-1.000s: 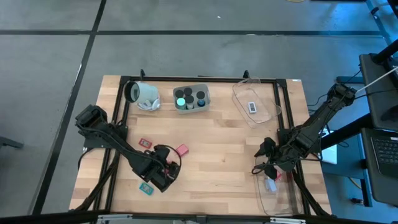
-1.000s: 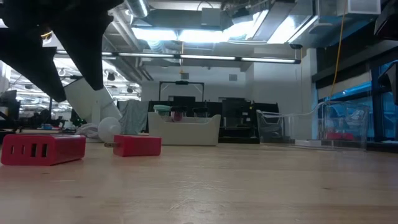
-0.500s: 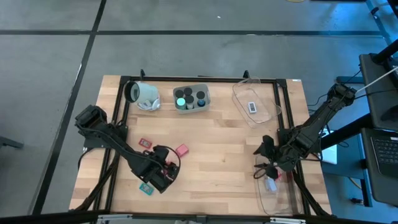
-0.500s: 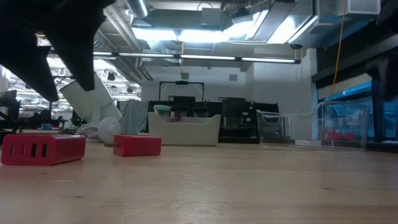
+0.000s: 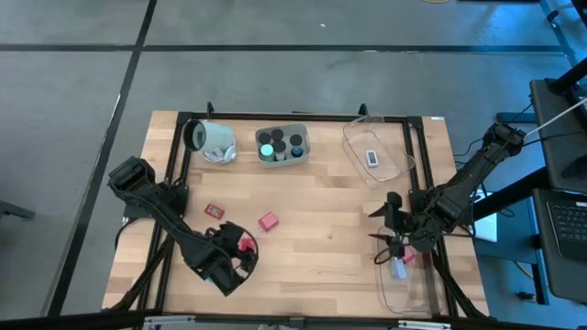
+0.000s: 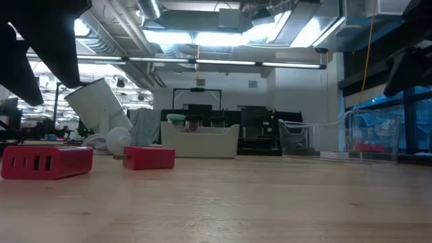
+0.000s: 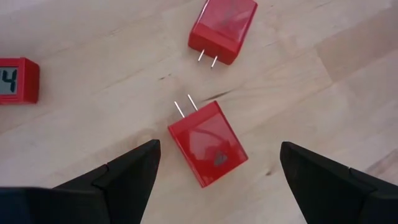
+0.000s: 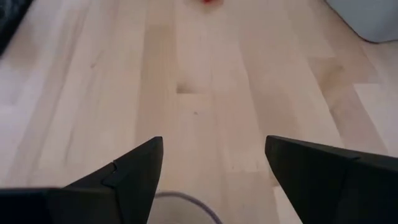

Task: Pick & Place Office items
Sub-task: Put the top red charger adapter into the bottom transparent bin

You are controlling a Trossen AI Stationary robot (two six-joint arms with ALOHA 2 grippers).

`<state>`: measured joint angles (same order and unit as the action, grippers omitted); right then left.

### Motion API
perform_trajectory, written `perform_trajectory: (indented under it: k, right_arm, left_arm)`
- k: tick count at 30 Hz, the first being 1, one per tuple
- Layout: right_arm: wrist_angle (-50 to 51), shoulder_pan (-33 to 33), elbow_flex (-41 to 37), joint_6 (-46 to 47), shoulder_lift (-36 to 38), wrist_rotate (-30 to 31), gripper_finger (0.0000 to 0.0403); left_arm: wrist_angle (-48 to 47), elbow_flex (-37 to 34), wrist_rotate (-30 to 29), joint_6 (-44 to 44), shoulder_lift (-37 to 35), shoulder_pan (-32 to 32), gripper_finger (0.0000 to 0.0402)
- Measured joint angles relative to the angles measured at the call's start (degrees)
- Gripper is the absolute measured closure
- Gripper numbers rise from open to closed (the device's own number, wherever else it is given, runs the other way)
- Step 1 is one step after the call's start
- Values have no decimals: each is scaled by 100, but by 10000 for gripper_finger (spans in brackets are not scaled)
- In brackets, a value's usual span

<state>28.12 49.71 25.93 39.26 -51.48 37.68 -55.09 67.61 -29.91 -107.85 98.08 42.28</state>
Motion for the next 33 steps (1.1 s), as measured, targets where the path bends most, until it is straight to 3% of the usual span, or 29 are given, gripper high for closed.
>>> perform_trajectory:
  k: [7,12,16,19,25,30,33]
  right_arm:
    - [-925,0,0,990,0,836,117]
    - [-1712,-10,0,916,0,1885,117]
    - [-2187,-184,0,398,0,3213,117]
    - [-2376,-293,0,355,0,3548,117]
    - [-2637,-683,0,330,1,3300,117]
    - [-3272,-1321,0,55,-61,1660,117]
    - [-3749,-1704,0,-29,-259,1133,117]
  left_arm:
    - [2,2,-23,2,0,7,73]
    - [2,2,-50,3,0,7,73]
    - [0,2,-51,52,-38,46,73]
    - [2,4,-74,56,-101,104,73]
    - [0,4,-117,54,-202,241,73]
    - [-9,4,-286,59,-296,314,73]
    - [-49,4,-348,61,-332,354,73]
